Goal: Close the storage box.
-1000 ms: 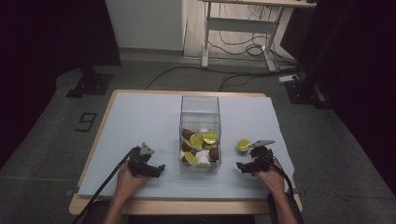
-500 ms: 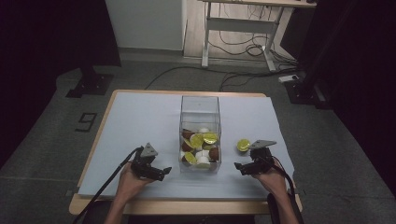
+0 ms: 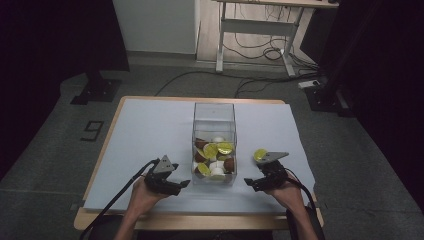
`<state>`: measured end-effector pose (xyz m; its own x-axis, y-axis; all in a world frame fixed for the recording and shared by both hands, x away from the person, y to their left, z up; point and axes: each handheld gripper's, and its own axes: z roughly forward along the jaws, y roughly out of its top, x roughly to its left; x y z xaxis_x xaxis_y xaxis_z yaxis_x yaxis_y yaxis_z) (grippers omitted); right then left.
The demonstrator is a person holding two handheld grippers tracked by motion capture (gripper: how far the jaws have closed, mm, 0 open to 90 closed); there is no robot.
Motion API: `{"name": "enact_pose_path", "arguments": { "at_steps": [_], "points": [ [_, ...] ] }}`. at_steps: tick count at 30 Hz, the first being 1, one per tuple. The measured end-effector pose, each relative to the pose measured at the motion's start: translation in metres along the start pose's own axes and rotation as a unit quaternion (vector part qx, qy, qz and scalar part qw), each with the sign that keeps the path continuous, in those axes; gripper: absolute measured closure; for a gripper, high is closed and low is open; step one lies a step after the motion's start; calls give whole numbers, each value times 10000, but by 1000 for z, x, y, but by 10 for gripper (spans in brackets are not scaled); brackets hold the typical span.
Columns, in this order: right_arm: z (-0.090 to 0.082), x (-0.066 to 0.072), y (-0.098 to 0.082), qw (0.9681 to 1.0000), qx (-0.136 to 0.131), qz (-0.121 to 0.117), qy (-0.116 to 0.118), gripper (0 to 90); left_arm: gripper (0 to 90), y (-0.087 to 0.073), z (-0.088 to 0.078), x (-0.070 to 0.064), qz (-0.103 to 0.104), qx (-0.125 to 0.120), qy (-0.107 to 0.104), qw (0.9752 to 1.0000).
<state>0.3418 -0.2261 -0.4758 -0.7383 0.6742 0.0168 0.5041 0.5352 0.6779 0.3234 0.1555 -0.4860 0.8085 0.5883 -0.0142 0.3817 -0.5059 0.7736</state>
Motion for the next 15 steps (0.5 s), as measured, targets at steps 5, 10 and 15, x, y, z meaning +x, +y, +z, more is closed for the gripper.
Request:
{"name": "enact_pose_path", "arguments": {
  "at_steps": [5,10,15],
  "points": [
    [1,6,3,9996,-52,-138,223,272,291,4,2,-2,74,-33,-58,10000],
    [0,11,7,9987,-188,-178,439,357,317,5,5,-4,104,-16,-94,9999],
    [0,15,10,9974,-331,-212,609,450,362,6,5,-4,95,-91,-140,9998]
  ]
}}
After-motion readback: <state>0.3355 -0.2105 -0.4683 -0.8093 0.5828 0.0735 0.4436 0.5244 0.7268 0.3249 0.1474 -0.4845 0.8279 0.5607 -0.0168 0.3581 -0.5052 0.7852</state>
